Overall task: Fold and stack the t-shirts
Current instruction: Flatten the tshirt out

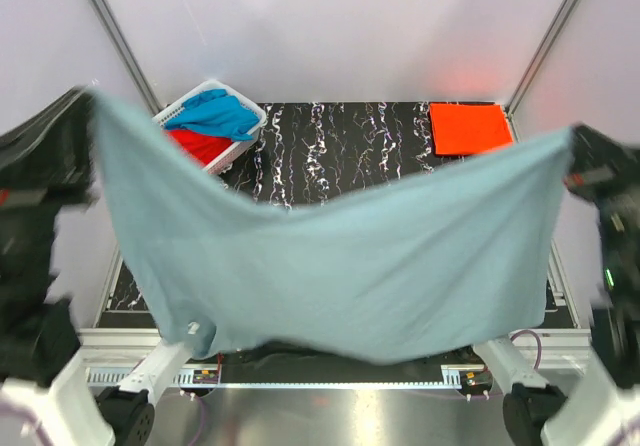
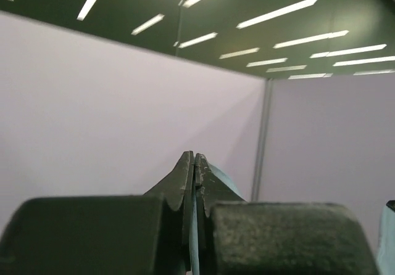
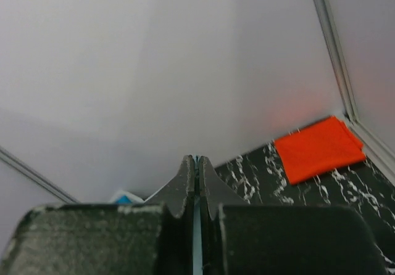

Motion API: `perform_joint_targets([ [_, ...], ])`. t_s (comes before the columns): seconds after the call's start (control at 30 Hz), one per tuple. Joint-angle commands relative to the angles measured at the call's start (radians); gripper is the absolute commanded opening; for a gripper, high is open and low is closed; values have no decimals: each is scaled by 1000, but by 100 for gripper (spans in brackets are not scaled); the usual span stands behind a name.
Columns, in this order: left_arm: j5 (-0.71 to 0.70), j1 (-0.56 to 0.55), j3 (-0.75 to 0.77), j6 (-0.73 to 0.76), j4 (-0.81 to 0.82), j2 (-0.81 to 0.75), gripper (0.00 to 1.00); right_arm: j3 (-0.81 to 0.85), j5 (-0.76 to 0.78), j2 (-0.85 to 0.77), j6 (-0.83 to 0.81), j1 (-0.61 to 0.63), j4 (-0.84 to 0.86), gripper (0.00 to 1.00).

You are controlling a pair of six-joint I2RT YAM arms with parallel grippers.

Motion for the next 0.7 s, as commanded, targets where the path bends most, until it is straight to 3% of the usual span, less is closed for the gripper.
perform_joint_targets([
  [0.0,-87,5,-122,135,76,130,0,-116,-26,141,-57,2,100,0],
  [0.17,-117,5,-14,161,143,293,0,-113,-157,249,-51,2,248,0],
  [0.23,-120,5,70,147,202,380,0,-52,-162,322,-36,1,269,0],
  [0.37,-114,5,323,130,151,567,0,106,-145,427,-39,2,243,0],
  [0.43,-110,5,373,116,165,592,0,176,-150,467,-48,2,228,0],
  [0.53,-97,5,365,110,184,586,0,256,-158,490,-63,1,183,0],
  [0.67,-88,5,190,112,228,453,0,256,-159,448,-83,2,150,0],
])
